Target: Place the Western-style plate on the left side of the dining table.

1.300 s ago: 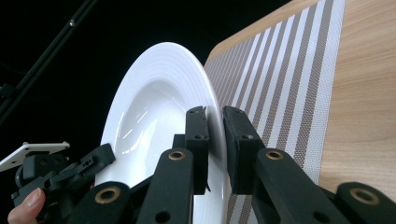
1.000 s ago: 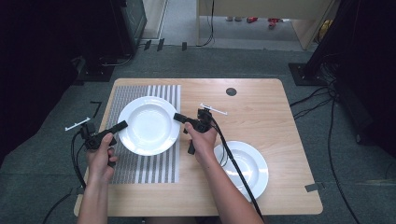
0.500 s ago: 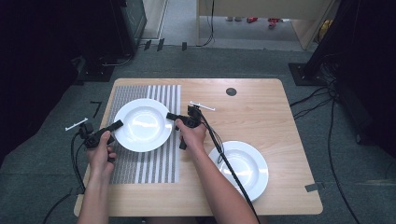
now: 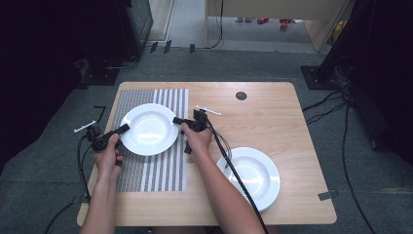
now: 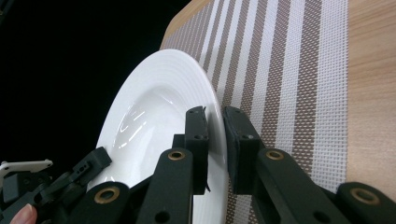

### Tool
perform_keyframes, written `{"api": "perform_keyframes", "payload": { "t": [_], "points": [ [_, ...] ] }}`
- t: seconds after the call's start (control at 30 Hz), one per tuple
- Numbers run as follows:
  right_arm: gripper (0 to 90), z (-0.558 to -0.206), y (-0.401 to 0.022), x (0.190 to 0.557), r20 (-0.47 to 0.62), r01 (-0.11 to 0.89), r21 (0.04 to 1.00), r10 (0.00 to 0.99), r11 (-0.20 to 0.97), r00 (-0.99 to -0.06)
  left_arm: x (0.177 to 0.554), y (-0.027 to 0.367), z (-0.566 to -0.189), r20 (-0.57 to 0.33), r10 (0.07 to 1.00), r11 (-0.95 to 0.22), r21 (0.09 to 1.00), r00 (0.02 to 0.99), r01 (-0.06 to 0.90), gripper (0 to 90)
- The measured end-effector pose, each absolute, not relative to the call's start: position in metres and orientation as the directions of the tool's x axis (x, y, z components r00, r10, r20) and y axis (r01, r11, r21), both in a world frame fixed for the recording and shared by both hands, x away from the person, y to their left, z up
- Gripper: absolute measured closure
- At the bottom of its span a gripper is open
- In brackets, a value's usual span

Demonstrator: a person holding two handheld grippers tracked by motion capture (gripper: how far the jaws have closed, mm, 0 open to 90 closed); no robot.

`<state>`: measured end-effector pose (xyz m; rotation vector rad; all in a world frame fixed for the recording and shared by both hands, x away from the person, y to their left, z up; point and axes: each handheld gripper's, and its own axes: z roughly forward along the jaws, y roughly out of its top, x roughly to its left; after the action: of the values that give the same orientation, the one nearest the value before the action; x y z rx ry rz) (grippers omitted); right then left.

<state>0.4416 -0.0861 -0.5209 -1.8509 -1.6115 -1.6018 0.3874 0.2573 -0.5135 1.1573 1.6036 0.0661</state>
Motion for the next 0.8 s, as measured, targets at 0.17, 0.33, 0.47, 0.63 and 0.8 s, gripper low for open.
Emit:
{"api": "perform_keyframes", "payload": {
  "t": [0.17, 0.33, 0.47, 0.63, 0.8],
  "points": [
    [81.9, -0.526, -0.083, 0.442, 0.796, 0.808, 0.455, 0.578, -0.375, -0.181, 0.388, 0.258, -0.515, -0.697, 0.714, 0.516, 0.584, 0.061, 0.626, 77.7],
    [81.7, -0.528, -0.078, 0.441, 0.785, 0.799, 0.470, 0.591, -0.375, -0.184, 0.389, 0.255, -0.516, -0.662, 0.748, 0.500, 0.603, 0.040, 0.621, 76.3],
    [76.8, -0.524, -0.075, 0.441, 0.752, 0.788, 0.512, 0.622, -0.342, -0.218, 0.389, 0.251, -0.515, -0.624, 0.781, 0.480, 0.619, 0.019, 0.622, 62.2],
    [57.5, -0.510, -0.077, 0.441, 0.682, 0.747, 0.584, 0.691, -0.319, -0.239, 0.386, 0.245, -0.507, -0.583, 0.812, 0.442, 0.654, 0.038, 0.614, 44.8],
    [52.8, -0.496, -0.090, 0.437, 0.618, 0.709, 0.641, 0.746, -0.294, -0.249, 0.380, 0.243, -0.496, -0.534, 0.843, 0.391, 0.696, 0.069, 0.603, 33.1]
  ]
}}
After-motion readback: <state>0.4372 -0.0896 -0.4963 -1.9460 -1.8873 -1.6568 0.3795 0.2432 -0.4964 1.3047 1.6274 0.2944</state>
